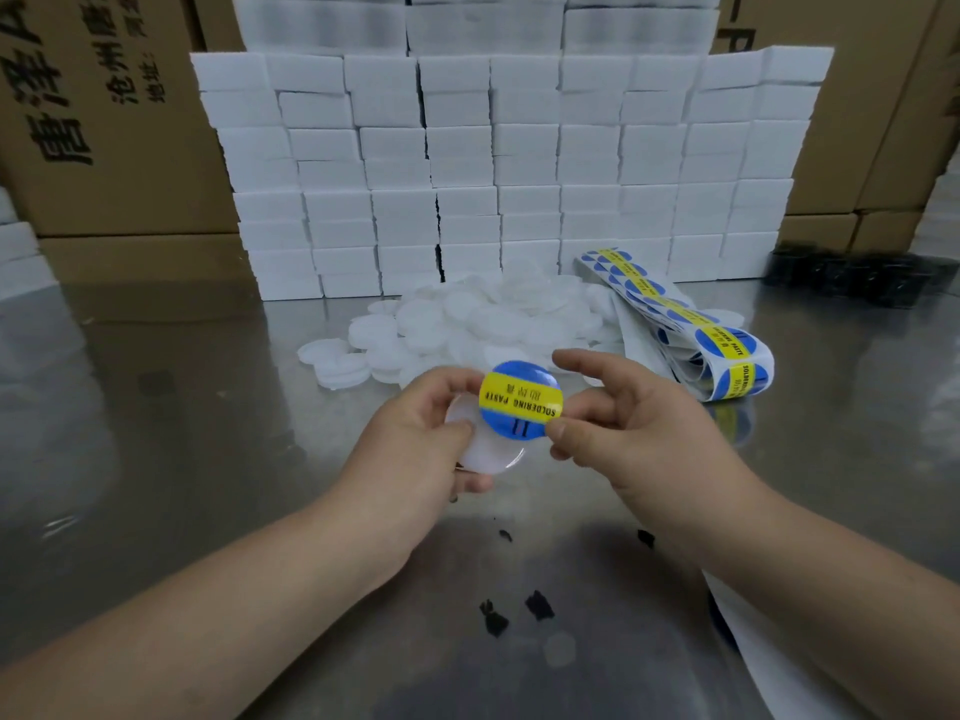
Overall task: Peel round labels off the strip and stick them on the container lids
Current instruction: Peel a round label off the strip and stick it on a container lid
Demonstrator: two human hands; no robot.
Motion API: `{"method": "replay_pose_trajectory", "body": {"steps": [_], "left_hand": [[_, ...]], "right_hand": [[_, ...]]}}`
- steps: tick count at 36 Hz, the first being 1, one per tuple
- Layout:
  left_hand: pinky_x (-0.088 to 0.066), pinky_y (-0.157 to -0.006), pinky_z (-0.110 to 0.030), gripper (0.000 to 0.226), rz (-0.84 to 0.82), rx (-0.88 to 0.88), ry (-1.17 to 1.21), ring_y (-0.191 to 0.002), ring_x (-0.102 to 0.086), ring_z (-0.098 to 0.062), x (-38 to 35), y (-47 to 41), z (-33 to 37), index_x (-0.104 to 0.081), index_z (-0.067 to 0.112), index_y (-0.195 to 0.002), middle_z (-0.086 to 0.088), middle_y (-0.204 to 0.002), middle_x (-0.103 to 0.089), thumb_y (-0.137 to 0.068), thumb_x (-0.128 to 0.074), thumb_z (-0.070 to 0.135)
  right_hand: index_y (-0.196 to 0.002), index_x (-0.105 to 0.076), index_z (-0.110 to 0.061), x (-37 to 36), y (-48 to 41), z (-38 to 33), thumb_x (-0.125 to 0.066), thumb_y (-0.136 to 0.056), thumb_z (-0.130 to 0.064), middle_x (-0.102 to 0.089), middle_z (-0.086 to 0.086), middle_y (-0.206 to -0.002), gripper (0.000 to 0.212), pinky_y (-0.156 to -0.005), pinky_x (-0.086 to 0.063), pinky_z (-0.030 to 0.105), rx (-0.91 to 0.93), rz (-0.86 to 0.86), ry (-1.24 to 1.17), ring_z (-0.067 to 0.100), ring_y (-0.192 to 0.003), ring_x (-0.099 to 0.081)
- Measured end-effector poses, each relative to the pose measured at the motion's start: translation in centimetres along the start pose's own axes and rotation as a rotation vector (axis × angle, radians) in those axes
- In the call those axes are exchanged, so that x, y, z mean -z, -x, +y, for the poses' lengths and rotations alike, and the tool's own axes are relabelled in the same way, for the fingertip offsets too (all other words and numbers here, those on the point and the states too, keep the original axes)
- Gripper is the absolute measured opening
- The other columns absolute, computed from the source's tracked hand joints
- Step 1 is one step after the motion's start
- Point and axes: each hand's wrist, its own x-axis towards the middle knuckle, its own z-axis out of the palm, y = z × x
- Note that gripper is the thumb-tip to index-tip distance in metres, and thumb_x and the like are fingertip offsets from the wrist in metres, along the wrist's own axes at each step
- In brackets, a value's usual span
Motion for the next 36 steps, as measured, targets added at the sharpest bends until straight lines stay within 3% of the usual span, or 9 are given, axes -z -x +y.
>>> {"method": "replay_pose_trajectory", "body": {"steps": [6,9,11,14,21,23,28,32,36], "left_hand": [[-0.049,-0.053,-0.018,0.045,-0.029,0.009,-0.002,-0.06,-0.062,-0.006,0.01,0.36,0.23,-0.073,0.027,-0.069,0.006,-0.076,-0.072,-0.087,-0.044,-0.002],[-0.055,-0.071,-0.036,0.016,-0.039,0.008,-0.017,-0.071,-0.065,-0.013,0.1,0.4,0.28,-0.074,0.025,-0.08,-0.004,-0.094,-0.072,-0.083,-0.061,0.017],[-0.049,-0.084,-0.049,0.015,-0.017,0.008,-0.071,-0.069,-0.066,-0.012,0.11,0.53,0.35,-0.073,0.025,-0.084,-0.005,-0.095,-0.071,-0.073,-0.066,0.032],[-0.048,-0.084,-0.054,0.008,0.047,-0.01,-0.107,-0.062,-0.064,-0.008,0.01,0.36,0.17,-0.072,0.025,-0.078,-0.003,-0.086,-0.071,-0.082,-0.065,0.024],[-0.052,-0.068,-0.041,0.014,0.094,-0.05,-0.17,-0.055,-0.056,-0.011,0.33,0.06,0.03,-0.071,0.025,-0.069,-0.008,-0.079,-0.069,-0.081,-0.064,0.021],[-0.047,-0.06,-0.028,0.013,0.04,-0.064,-0.228,-0.05,-0.05,-0.009,0.31,0.18,-0.13,-0.07,0.026,-0.068,-0.001,-0.067,-0.064,-0.079,-0.063,0.023],[-0.041,-0.056,-0.025,0.014,-0.092,-0.163,-0.435,-0.049,-0.039,-0.004,0.26,0.71,-0.27,-0.064,0.037,-0.071,0.015,-0.045,-0.046,-0.079,-0.057,0.029],[-0.027,-0.045,-0.012,0.018,-0.115,-0.18,-0.482,-0.045,-0.034,-0.005,0.48,0.81,-0.11,-0.061,0.042,-0.062,0.013,-0.042,-0.041,-0.064,-0.046,0.034],[-0.039,-0.053,-0.017,0.017,-0.055,-0.094,-0.364,-0.054,-0.045,-0.008,0.21,0.51,-0.08,-0.069,0.032,-0.066,0.011,-0.057,-0.057,-0.072,-0.054,0.028]], "right_hand": [[-0.103,-0.054,-0.031,0.04,0.04,-0.31,-0.056,-0.083,0.002,-0.071,-0.009,-0.07,0.039,-0.055,-0.046,0.016,-0.016,-0.013,-0.112,0.006,-0.062,-0.064],[-0.107,-0.054,-0.029,0.02,0.12,-0.29,-0.055,-0.084,0.004,-0.072,-0.008,-0.077,0.041,-0.056,-0.046,0.017,-0.02,-0.051,-0.13,0.008,-0.064,-0.064],[-0.108,-0.053,-0.03,0.0,0.19,-0.24,-0.054,-0.084,0.004,-0.073,-0.009,-0.084,0.042,-0.057,-0.047,0.017,-0.027,-0.091,-0.121,0.009,-0.066,-0.064],[-0.108,-0.053,-0.032,-0.16,0.25,-0.12,-0.056,-0.084,0.001,-0.073,-0.013,-0.089,0.041,-0.059,-0.047,0.017,-0.033,-0.105,-0.085,0.007,-0.068,-0.064],[-0.092,-0.057,-0.037,0.49,-0.15,-0.36,-0.061,-0.071,-0.026,-0.069,-0.013,-0.088,0.024,-0.06,-0.049,0.02,-0.039,0.183,0.01,0.008,-0.07,-0.063],[-0.089,-0.06,-0.036,0.55,0.02,-0.62,-0.06,-0.069,-0.029,-0.068,-0.012,-0.083,0.021,-0.056,-0.046,0.016,-0.021,0.186,0.023,0.005,-0.064,-0.058],[-0.089,-0.065,-0.038,0.26,0.34,-0.91,-0.059,-0.064,-0.041,-0.061,-0.011,-0.082,0.025,-0.055,-0.04,0.009,-0.031,0.053,0.139,-0.001,-0.061,-0.05],[-0.071,-0.07,-0.032,0.26,0.41,-1.02,-0.064,-0.069,-0.034,-0.057,-0.003,-0.071,0.007,-0.051,-0.037,0.013,-0.025,0.005,0.201,0.002,-0.054,-0.046],[-0.058,-0.067,-0.028,0.23,0.36,-0.97,-0.067,-0.074,-0.019,-0.061,-0.004,-0.059,0.018,-0.046,-0.034,0.012,-0.004,0.082,0.137,0.003,-0.048,-0.045]]}}
